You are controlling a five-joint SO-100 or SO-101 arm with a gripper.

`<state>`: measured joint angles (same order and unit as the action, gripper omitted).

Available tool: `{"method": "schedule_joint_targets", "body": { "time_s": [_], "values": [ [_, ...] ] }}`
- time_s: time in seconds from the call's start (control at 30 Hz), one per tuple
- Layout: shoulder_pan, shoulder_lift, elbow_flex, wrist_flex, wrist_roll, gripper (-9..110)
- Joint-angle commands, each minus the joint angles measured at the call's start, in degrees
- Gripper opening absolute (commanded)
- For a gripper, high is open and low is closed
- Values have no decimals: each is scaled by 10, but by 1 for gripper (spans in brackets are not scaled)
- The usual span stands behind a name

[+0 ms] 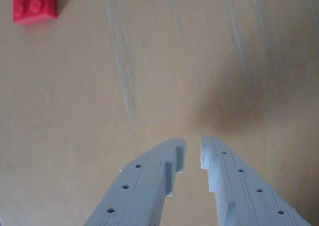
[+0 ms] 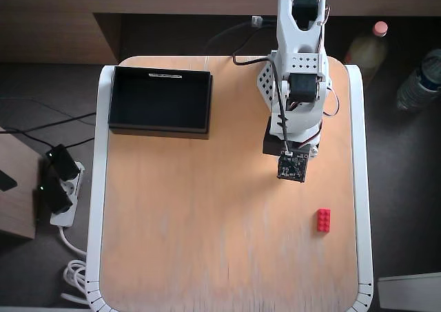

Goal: Grasp a lego block and put it in the bin.

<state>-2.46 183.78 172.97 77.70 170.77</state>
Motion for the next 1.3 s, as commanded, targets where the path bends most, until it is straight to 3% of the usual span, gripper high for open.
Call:
{"method": "schedule_joint_targets", "body": {
  "time_s": [0.0,0.47,0.97,1.27],
  "values": [
    [-9,52,89,6,-3,0],
    [-16,52,89,6,9,0],
    [-4,43,82,-5,151,0],
    [1,-120,-45,-53,130,0]
  ]
}}
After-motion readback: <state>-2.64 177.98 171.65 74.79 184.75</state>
